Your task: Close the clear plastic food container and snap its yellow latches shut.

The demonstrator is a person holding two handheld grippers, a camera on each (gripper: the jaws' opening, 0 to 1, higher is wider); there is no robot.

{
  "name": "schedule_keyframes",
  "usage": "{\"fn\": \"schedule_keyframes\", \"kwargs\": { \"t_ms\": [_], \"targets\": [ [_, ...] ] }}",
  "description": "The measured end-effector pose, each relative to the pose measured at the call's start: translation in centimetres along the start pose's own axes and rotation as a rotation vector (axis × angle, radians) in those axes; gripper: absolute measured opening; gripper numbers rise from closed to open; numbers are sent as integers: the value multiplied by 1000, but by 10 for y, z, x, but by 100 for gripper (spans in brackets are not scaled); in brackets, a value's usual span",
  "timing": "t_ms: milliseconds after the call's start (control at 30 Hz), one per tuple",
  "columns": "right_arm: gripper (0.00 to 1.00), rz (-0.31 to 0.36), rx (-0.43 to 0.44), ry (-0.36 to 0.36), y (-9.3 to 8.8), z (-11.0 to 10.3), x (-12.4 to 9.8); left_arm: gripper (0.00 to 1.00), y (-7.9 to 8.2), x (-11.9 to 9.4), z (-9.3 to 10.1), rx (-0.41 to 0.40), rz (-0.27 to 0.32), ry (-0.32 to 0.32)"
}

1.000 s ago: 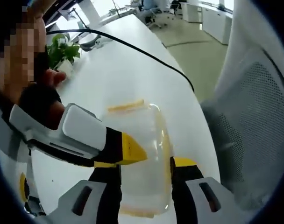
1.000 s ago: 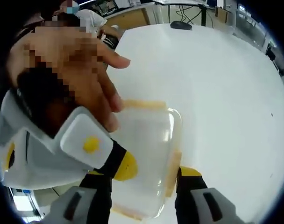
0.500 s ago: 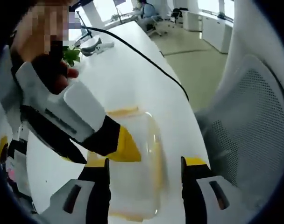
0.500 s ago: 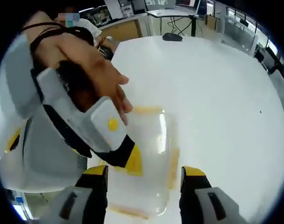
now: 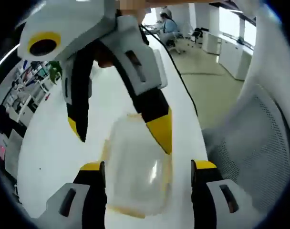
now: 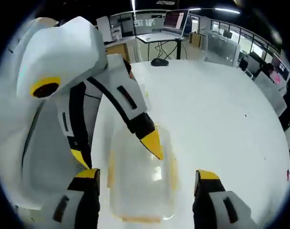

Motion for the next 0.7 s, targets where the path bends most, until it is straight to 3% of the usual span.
{"fn": "schedule_keyframes", "kwargs": {
  "t_ms": [33,167,333,467,633,700],
  "targets": [
    [98,7,11,-14,-3,-1,1,77,-2,-2,-3,-8,-5,9],
    [99,53,51,-26,-11,-9,2,90,-6,-4,-4,-63,28,37],
    [99,101,71,-38,-15,-16,3,97,-13,-6,-4,-113,59,66],
    [99,150,87,-58,-21,-18,1,99,-14,-11,-3,-132,103,67],
    [99,194,89,-127,-33,-14,-1,99,-32,-14,-5,-151,87,84],
    [99,195,95,-120,-40,-16,0,99,-39,-16,-7,-145,79,89]
  ]
}}
Point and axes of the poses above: the point that each gripper's makers call its tool centre point, and the gripper's own axes: x roughly forward along the fingers, z roughly to its right, y roughly out of its top, the point moved 6 cm from there along -x, roughly backward along the fingers, and after that the axes turned 11 degrees about x, right-handed, at the moved point
